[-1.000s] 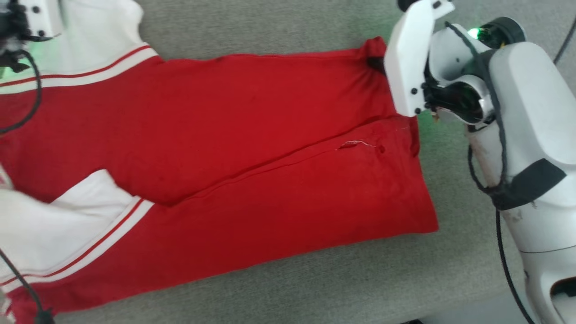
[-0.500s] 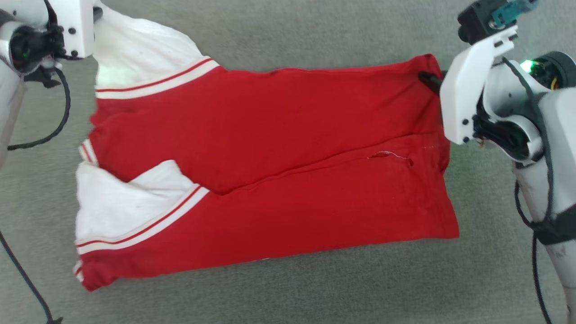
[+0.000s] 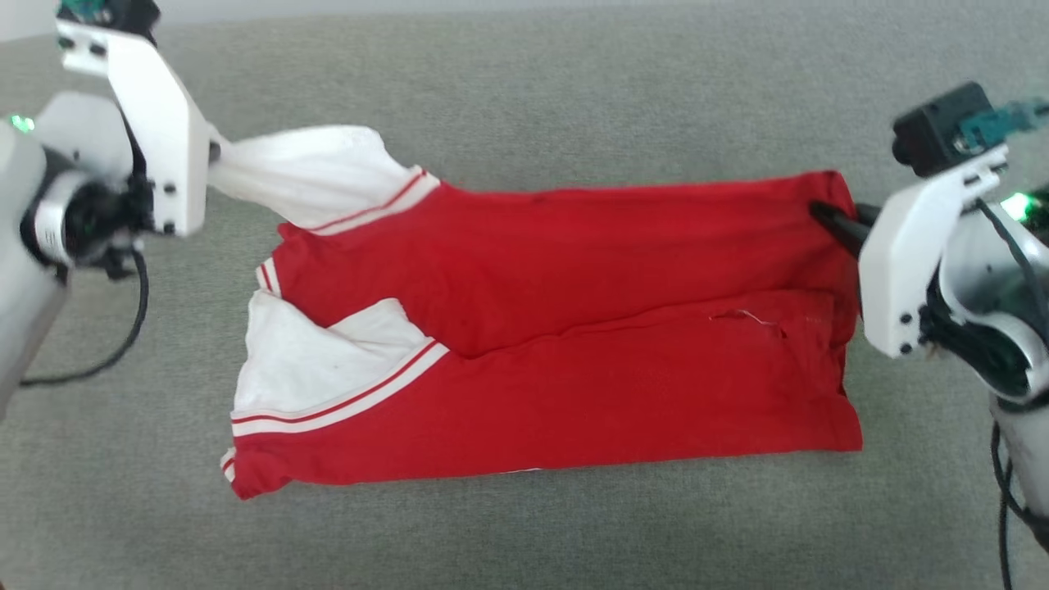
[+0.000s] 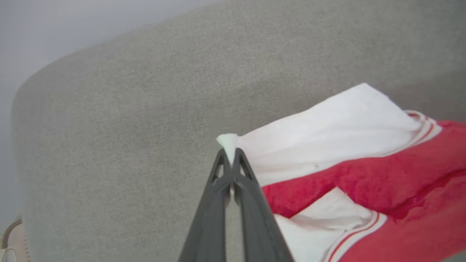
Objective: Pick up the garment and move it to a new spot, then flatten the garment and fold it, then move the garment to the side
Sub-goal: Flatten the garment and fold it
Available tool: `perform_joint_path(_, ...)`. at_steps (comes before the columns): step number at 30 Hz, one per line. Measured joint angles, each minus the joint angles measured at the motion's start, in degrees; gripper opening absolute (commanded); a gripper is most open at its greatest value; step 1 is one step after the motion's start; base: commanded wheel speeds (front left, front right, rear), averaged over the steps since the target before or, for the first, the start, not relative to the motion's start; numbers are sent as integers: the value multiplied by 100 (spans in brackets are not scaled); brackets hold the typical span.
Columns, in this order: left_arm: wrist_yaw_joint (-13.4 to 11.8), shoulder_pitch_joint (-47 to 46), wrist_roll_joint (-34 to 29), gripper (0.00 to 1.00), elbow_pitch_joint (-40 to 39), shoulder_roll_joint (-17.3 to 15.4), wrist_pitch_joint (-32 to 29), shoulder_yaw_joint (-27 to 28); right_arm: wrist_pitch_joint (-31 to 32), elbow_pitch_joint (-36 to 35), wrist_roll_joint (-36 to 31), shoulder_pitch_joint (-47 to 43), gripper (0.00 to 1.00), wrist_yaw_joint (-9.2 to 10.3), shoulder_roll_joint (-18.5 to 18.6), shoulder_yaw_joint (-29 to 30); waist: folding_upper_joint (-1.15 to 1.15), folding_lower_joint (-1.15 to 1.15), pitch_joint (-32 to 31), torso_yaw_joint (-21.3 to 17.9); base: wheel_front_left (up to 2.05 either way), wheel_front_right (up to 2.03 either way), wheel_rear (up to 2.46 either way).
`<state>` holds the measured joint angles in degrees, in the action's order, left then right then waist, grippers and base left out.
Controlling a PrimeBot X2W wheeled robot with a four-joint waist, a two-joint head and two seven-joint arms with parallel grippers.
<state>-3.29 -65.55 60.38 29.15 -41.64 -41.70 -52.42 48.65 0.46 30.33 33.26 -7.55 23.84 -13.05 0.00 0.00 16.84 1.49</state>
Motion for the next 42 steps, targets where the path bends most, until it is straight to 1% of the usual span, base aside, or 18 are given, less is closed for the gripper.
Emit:
perform_joint_path(3,-499,449,77,0,-994,-405,-122,30,129,-401,-4,-339,0,0,101,112,0,0,-64,75,0,0,0)
perform_joint_path(7,-1243,1113,229,0,-2261,-918,-293,41,319,-812,14,-830,0,0,201,274,0,0,-86,133,0,0,0)
perform_joint_path(11,-1941,1817,420,0,-3386,-1289,-278,64,434,-1066,57,-1316,0,1,215,435,0,0,-73,146,0,0,0)
perform_joint_path(14,-2304,2354,563,0,-3872,-1423,-162,19,446,-1078,65,-1633,0,1,215,514,0,0,-52,142,0,0,0)
perform_joint_path(15,-2348,2493,606,0,-3946,-1440,-103,-18,452,-1039,75,-1720,0,1,202,534,0,0,-43,140,0,0,0)
perform_joint_path(17,-2403,2730,715,0,-3961,-1414,23,-23,415,-934,74,-1856,0,2,135,533,0,0,-23,134,0,0,0)
perform_joint_path(19,-2361,2900,747,0,-3818,-1365,153,-56,346,-756,113,-1870,0,2,59,502,0,0,0,120,0,0,0)
perform_joint_path(20,-2358,2973,853,0,-3690,-1268,241,-11,258,-669,109,-1855,0,4,31,441,0,0,13,113,0,0,0)
perform_joint_path(21,-2267,2997,831,0,-3555,-1212,275,-63,201,-537,111,-1828,0,3,2,397,0,0,23,104,0,0,0)
perform_joint_path(22,-2175,3041,826,0,-3414,-1141,354,-70,144,-398,109,-1811,9,4,-15,341,0,0,33,98,0,0,0)
perform_joint_path(24,-1997,3083,923,15,-3114,-945,499,-59,16,-175,104,-1721,71,4,-30,186,0,0,38,94,0,0,0)
perform_joint_path(25,-1902,3083,911,19,-2998,-879,578,-77,-56,-105,121,-1662,100,4,-43,126,0,0,36,91,0,0,0)
perform_joint_path(26,-1902,3083,911,45,-2998,-879,578,-77,-56,-105,121,-1662,100,4,-43,126,0,0,36,91,0,0,0)
perform_joint_path(27,-1835,3083,912,97,-2883,-823,684,-45,-104,-40,115,-1605,100,4,-31,74,0,0,33,90,0,0,0)
perform_joint_path(28,-1779,3083,912,100,-2776,-789,765,-15,-137,-2,114,-1572,100,4,-16,30,0,0,25,90,0,0,0)
perform_joint_path(33,-1726,3099,886,100,-2746,-851,1179,166,-131,-122,312,-1613,100,4,53,67,0,0,-66,98,0,0,0)
perform_joint_path(38,-1722,3393,789,100,-3118,-1034,1842,403,77,-370,533,-1955,100,4,16,620,0,0,-171,133,0,0,0)
perform_joint_path(42,-1704,3658,602,100,-3359,-1118,2636,587,177,-372,497,-2168,100,4,-38,1070,0,0,-202,206,0,0,0)
